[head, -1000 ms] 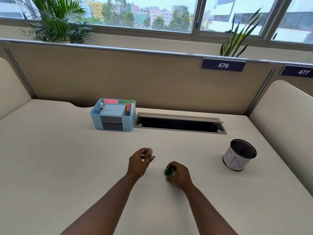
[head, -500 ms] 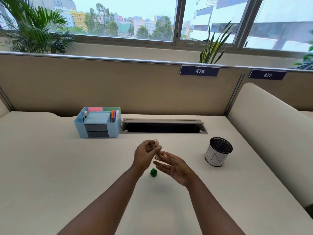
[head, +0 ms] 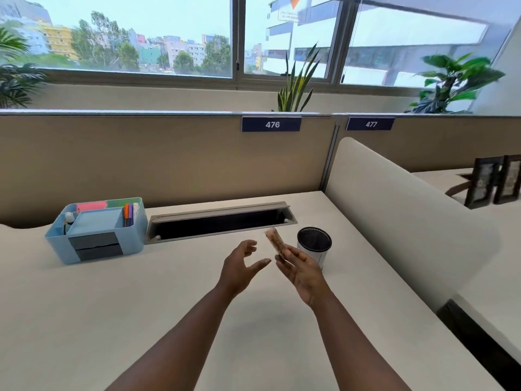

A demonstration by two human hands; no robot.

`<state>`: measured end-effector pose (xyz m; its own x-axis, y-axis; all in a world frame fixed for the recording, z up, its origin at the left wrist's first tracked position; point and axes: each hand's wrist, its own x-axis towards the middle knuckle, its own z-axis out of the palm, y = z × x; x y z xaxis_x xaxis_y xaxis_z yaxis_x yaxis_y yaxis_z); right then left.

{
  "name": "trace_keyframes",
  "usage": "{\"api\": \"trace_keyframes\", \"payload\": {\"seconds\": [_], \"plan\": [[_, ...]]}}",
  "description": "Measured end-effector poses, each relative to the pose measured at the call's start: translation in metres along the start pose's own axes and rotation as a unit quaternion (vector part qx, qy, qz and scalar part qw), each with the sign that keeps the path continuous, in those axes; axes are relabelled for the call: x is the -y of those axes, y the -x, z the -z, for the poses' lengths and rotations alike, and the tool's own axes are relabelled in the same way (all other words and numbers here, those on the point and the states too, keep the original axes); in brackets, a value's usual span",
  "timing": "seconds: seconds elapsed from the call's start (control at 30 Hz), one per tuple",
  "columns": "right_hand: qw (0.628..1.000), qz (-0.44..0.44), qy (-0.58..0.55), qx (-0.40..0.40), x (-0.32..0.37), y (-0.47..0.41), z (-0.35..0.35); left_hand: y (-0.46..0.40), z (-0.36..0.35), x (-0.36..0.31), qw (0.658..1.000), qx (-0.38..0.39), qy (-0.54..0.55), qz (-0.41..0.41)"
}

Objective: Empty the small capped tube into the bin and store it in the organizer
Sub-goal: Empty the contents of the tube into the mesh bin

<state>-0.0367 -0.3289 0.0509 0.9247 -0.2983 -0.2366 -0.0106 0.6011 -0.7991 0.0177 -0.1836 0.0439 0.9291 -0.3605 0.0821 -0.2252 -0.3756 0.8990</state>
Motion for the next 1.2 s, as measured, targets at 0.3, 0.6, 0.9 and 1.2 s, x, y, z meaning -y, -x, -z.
{"api": "trace_keyframes", "payload": {"seconds": [0.3,0.6,0.9,1.2], "plan": [[0.974,0.104,0.047,-0.197,0.039,-0.016,0.054,-0.027,-0.053,-0.017,0.931,0.153,-0.314,-0.110],[0.937,0.156,0.152,-0.275,0.047,-0.038,0.084,-0.041,-0.107,-0.020,0.865,0.218,-0.420,-0.166],[0.863,0.223,0.317,-0.324,0.045,-0.055,0.081,-0.045,-0.109,-0.020,0.855,0.242,-0.436,-0.141],[0.797,0.280,0.447,-0.296,0.045,-0.058,0.073,-0.046,-0.107,-0.025,0.851,0.257,-0.440,-0.125]]}}
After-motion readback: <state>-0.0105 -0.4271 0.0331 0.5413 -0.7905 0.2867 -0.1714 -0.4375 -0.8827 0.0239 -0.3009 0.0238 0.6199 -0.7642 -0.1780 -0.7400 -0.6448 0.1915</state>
